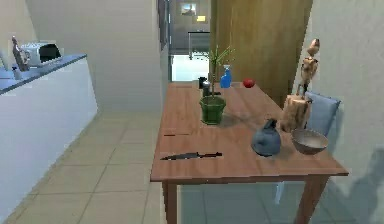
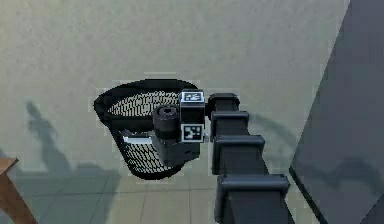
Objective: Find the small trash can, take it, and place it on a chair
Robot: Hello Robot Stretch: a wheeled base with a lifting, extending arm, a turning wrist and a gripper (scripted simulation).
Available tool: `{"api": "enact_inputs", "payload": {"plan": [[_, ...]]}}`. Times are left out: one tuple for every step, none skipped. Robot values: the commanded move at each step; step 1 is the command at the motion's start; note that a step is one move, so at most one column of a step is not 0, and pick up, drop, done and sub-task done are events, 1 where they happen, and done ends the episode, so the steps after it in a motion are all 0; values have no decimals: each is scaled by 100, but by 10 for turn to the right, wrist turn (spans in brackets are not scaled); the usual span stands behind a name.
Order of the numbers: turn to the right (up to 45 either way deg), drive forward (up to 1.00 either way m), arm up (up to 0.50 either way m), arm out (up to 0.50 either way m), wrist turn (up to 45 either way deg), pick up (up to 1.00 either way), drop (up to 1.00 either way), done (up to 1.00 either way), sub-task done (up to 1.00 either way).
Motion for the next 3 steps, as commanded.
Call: {"api": "enact_inputs", "payload": {"plan": [[450, 0, 0, 0, 0, 0, 0, 0, 0], [180, 0, 0, 0, 0, 0, 0, 0, 0], [0, 100, 0, 0, 0, 0, 0, 0, 0]]}}
